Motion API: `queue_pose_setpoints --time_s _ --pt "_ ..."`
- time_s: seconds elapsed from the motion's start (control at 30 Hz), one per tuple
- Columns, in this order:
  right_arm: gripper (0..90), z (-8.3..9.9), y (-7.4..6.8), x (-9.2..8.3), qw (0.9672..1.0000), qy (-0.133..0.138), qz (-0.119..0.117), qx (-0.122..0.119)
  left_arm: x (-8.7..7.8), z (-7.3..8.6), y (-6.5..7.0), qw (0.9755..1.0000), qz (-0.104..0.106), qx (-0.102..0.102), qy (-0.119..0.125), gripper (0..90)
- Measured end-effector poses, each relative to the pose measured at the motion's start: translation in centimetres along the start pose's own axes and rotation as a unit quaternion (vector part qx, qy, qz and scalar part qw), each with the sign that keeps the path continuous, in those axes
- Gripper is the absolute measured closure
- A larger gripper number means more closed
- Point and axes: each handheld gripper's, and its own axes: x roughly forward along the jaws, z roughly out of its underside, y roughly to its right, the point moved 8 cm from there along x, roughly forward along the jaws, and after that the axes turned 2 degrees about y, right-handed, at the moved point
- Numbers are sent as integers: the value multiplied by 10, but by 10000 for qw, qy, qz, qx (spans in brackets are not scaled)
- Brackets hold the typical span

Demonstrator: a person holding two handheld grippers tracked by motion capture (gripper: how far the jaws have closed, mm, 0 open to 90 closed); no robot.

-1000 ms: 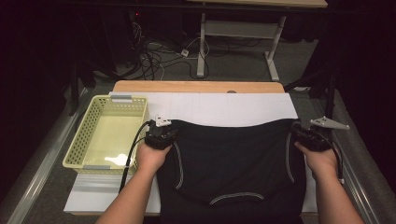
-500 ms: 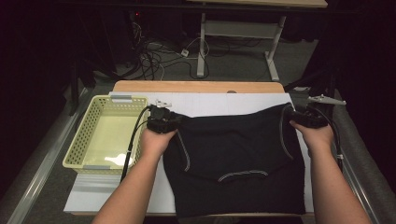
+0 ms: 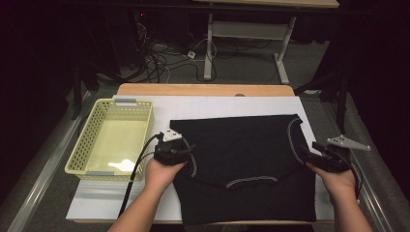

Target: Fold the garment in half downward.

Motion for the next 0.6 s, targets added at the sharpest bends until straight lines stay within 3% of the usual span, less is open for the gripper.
queue_pose_setpoints --time_s 0.1,0.27,0.37,0.4,0.6 --pt "465 17 -9 -10 9999 -58 -11 -83 -12 20 15 9998 182 116 -36 403" --pt "465 34 -19 -22 9999 -82 -101 -79 -24 39 32 9985 400 338 -141 404" --pt "458 39 -19 -21 9998 -139 -114 -104 -21 48 34 9977 384 477 -290 404" --pt "457 40 -19 -19 9997 -177 -102 -105 -18 52 34 9975 420 440 -370 404" --pt "449 44 -17 0 9991 -396 -93 -107 -5 64 37 9948 492 598 -670 449"
